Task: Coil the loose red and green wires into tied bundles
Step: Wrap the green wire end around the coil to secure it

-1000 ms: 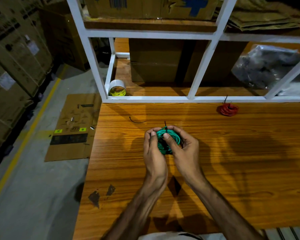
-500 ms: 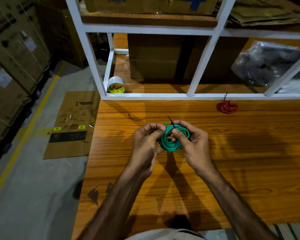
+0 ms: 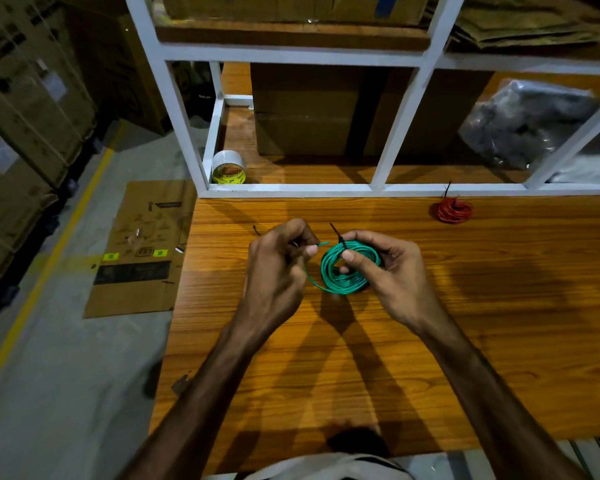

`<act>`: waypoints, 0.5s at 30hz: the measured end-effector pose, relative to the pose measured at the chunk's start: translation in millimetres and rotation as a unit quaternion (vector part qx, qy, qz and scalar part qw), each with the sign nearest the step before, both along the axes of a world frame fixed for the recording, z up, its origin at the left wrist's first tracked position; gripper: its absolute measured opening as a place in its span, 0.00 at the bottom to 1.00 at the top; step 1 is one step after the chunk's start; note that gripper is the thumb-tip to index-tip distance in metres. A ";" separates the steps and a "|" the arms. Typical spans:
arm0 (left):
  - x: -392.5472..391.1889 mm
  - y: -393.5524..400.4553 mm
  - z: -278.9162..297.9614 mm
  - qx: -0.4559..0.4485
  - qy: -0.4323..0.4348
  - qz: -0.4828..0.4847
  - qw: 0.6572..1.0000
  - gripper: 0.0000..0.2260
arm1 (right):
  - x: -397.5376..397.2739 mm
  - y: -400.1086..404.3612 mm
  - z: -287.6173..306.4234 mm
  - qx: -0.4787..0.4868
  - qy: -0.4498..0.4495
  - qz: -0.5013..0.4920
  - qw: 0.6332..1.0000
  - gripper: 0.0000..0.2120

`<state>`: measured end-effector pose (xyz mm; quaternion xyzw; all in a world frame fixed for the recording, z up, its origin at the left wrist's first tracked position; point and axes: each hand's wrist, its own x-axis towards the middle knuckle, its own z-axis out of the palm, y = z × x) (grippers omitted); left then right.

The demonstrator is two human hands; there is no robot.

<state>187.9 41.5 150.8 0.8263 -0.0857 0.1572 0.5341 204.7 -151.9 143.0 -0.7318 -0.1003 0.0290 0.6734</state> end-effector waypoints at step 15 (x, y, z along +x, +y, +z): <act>17.4 7.5 13.3 -0.061 0.133 -0.052 0.988 0.06 | -4.9 6.0 11.1 -0.042 -0.054 0.021 0.997 0.11</act>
